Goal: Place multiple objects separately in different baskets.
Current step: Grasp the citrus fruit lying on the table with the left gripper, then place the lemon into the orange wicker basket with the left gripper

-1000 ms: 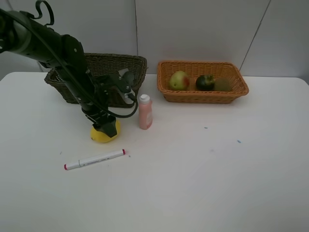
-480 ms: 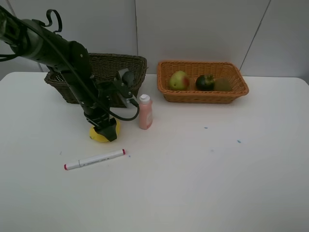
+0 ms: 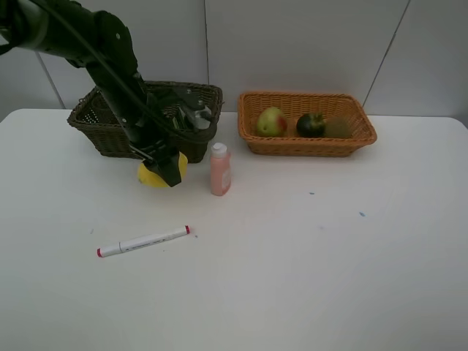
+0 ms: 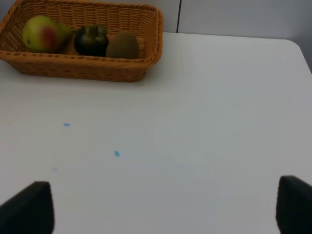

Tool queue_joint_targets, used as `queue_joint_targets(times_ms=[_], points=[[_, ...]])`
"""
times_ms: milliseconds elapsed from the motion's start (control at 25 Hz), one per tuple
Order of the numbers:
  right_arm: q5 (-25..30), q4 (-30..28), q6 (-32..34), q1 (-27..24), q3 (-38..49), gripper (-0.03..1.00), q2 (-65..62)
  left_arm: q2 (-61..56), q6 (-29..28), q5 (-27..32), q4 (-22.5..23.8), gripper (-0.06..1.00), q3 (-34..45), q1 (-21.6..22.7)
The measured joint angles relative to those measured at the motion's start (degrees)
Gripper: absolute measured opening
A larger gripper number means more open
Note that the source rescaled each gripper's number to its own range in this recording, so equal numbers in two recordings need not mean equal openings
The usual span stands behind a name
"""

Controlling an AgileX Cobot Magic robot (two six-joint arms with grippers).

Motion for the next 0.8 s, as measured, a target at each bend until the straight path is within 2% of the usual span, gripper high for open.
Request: queue_joint_targets(times_ms=[280, 480, 640, 800], points=[[0.0, 0.0, 0.0, 0.0, 0.0, 1.00, 0.0, -4.5, -1.9, 3.3, 3.1, 0.75, -11.9, 0.0], [0.0, 0.0, 0.0, 0.0, 0.0, 1.00, 0.0, -4.6, -8.5, 2.1, 7.6, 0.75, -20.1, 0.0], [0.0, 0.0, 0.0, 0.0, 0.0, 1.00, 0.0, -4.6, -20.5, -1.7, 8.3, 0.75, -23.9, 0.7], [0.0, 0.0, 0.0, 0.0, 0.0, 1.00, 0.0, -4.5, -33.5, -4.6, 8.3, 0.75, -24.5, 2.8]])
